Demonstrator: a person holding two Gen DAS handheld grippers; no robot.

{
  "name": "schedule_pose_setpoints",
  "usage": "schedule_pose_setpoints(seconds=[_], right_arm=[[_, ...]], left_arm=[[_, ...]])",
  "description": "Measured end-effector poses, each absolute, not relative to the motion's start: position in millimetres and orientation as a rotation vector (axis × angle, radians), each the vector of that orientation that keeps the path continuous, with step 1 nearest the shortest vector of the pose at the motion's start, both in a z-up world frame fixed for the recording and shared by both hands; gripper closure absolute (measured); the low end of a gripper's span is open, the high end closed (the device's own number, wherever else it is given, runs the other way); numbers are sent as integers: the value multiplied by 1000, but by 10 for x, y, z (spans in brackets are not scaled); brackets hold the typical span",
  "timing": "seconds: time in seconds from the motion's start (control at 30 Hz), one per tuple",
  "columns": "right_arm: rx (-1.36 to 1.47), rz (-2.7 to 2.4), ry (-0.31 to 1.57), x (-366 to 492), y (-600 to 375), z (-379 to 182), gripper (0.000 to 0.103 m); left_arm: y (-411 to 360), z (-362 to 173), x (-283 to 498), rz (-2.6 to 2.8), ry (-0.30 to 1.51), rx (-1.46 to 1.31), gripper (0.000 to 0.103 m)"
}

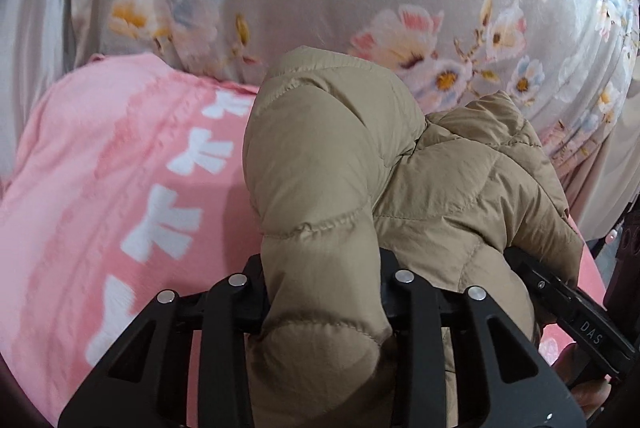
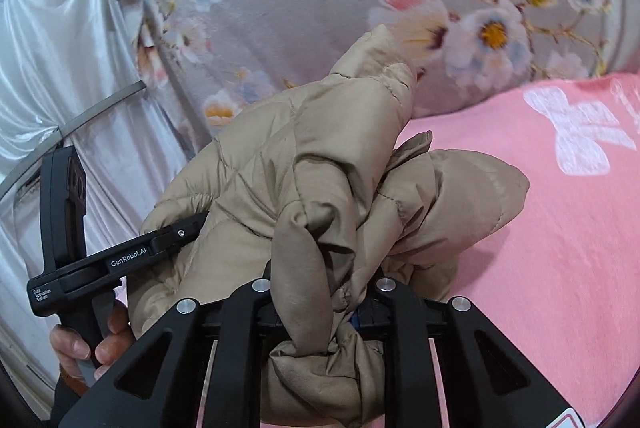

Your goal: Fold large clothes

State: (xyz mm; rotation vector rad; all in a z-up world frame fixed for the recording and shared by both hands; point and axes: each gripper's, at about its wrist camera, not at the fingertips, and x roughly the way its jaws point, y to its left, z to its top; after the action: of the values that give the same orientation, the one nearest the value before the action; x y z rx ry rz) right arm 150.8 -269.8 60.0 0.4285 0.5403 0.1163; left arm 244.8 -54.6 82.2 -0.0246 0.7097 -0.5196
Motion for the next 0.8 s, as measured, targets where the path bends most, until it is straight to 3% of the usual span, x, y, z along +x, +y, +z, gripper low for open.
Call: schedule_pose_setpoints(seconds=[0.4,0.47,0.6,0.73,0.8], right_arm=[[520,144,709,2083,-2135,-156,84],[561,129,730,2060,-2117,-258,80],[604,86,769,1902,-2175,-334,52],[722,81,828,1540,-2331,-425,42],[799,117,848,1445,-2361,-518,41]], left_arm=[[112,175,3057,-418,820,42,66],[158,114,3051,-414,828,35,59],[176,72,2970,-379,835,56,45],[270,150,2748,-353,864,82,12],[376,140,2619,-370,901,60,12]])
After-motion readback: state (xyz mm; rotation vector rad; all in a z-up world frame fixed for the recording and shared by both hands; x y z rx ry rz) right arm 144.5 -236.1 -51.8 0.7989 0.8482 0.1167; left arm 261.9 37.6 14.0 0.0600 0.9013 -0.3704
